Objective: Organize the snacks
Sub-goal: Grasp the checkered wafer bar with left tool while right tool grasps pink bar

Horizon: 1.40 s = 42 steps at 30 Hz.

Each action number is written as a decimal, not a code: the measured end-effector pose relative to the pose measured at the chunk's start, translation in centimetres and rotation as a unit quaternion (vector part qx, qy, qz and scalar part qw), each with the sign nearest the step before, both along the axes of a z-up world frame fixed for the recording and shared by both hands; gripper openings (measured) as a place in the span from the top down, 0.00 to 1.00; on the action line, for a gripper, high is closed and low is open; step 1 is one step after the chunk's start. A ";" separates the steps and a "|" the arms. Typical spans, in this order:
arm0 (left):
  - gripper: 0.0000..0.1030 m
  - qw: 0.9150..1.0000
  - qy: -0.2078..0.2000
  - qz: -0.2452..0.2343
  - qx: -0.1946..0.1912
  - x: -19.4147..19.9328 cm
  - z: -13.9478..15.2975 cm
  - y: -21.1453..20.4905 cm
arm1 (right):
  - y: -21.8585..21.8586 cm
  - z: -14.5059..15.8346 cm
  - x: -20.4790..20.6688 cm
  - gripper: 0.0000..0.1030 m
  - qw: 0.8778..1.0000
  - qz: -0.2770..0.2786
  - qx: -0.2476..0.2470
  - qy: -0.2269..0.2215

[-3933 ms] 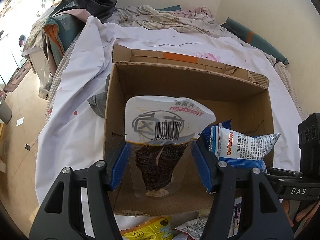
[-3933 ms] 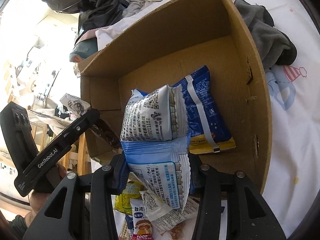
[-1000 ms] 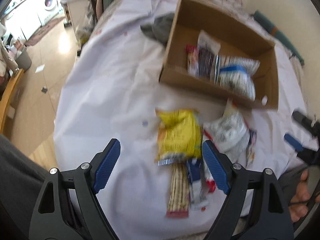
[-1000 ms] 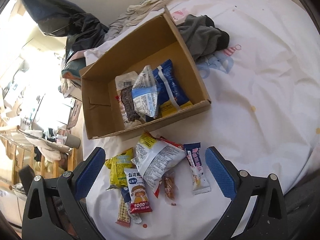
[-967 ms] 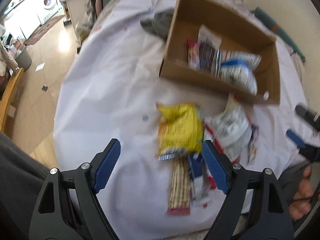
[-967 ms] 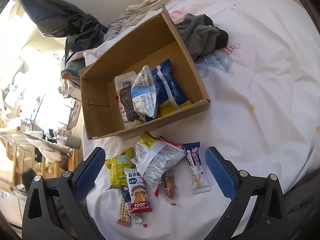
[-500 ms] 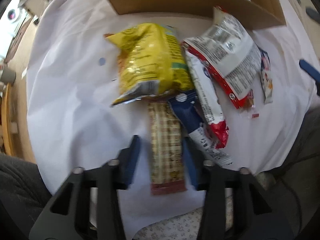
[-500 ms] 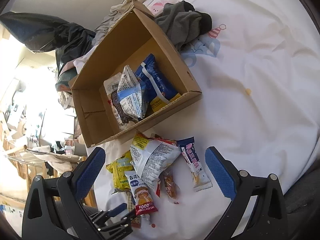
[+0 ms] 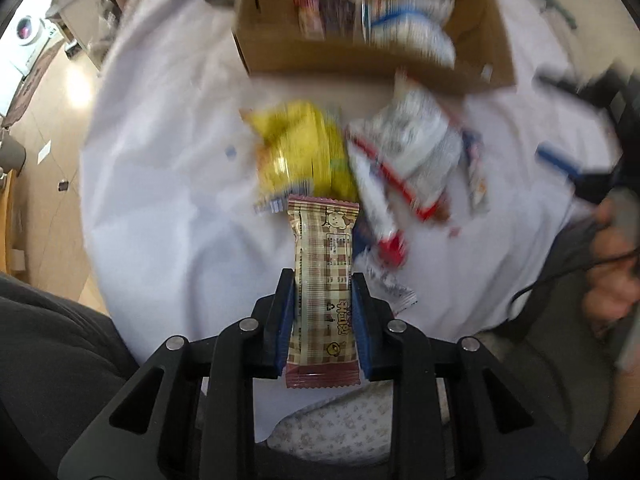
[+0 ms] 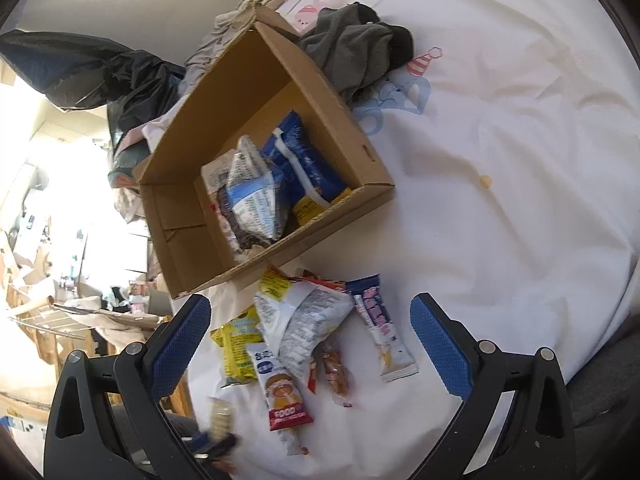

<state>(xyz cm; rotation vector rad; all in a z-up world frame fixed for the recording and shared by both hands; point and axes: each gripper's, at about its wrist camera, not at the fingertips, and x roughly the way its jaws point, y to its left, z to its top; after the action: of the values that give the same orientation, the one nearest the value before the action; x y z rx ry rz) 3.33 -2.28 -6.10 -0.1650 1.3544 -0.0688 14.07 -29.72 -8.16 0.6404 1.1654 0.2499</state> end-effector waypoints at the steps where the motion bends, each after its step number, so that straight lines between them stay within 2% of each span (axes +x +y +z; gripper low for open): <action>1: 0.78 1.000 -0.013 0.009 -0.007 0.4 0.7 0.4 | 0.1 -0.2 0.1 0.02 1.000 0.000 -0.026 0.007; 3: 0.78 0.999 -0.041 0.022 0.001 1.2 1.7 1.1 | 0.4 -0.8 0.2 0.20 0.998 0.009 -0.051 0.022; 4: 0.78 0.998 -0.051 0.028 0.010 1.9 1.9 1.6 | 0.8 -1.4 0.3 0.24 0.997 0.022 -0.059 0.036; 6: 0.78 0.997 -0.066 0.036 0.011 3.4 2.5 2.5 | 1.6 -2.4 0.4 0.36 0.995 0.049 -0.066 0.055; 12: 0.78 0.994 -0.099 0.047 0.020 6.5 3.5 3.5 | 4.2 -5.0 0.3 0.45 0.985 0.114 -0.089 0.099; 17: 0.78 0.990 -0.128 0.051 0.020 7.8 3.1 3.9 | 5.5 -6.6 0.3 0.46 0.972 0.144 -0.146 0.117; 19: 0.78 0.989 -0.136 0.047 0.023 7.9 2.4 3.8 | 6.1 -6.8 0.2 0.51 0.967 0.154 -0.168 0.115; 20: 0.78 0.990 -0.134 0.047 0.024 7.8 2.2 3.7 | 6.3 -6.8 0.2 0.60 0.964 0.159 -0.180 0.111; 21: 0.78 0.990 -0.130 0.051 0.019 7.8 1.9 3.8 | 6.5 -6.9 0.2 0.73 0.963 0.162 -0.187 0.109; 22: 0.78 0.991 -0.124 0.057 0.007 7.9 1.6 4.0 | 6.6 -7.0 0.2 0.79 0.962 0.164 -0.191 0.108; 26: 0.78 0.990 -0.122 0.069 0.001 8.1 1.5 4.2 | 5.9 -6.8 0.0 0.82 0.969 0.147 -0.167 0.108; 30: 0.78 0.990 -0.114 0.077 -0.017 8.1 1.2 4.5 | 4.7 -5.5 -0.1 0.83 0.976 0.131 -0.150 0.089; 34: 0.78 0.990 -0.115 0.083 -0.016 8.2 1.2 4.6 | 3.9 -4.1 0.0 0.83 0.982 0.115 -0.131 0.069; 38: 0.78 0.989 -0.119 0.088 -0.013 8.0 1.3 4.7 | 2.7 -2.1 -0.2 0.83 0.991 0.094 -0.086 0.025; 42: 0.78 0.988 -0.125 0.091 -0.007 7.8 1.4 4.8 | 2.2 0.2 -0.3 0.83 0.995 0.079 -0.051 -0.028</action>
<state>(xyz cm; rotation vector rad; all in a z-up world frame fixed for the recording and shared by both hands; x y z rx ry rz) 11.13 2.53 -4.71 -0.2830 1.0848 0.0529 13.81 -27.52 -7.97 0.4500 1.1695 0.3391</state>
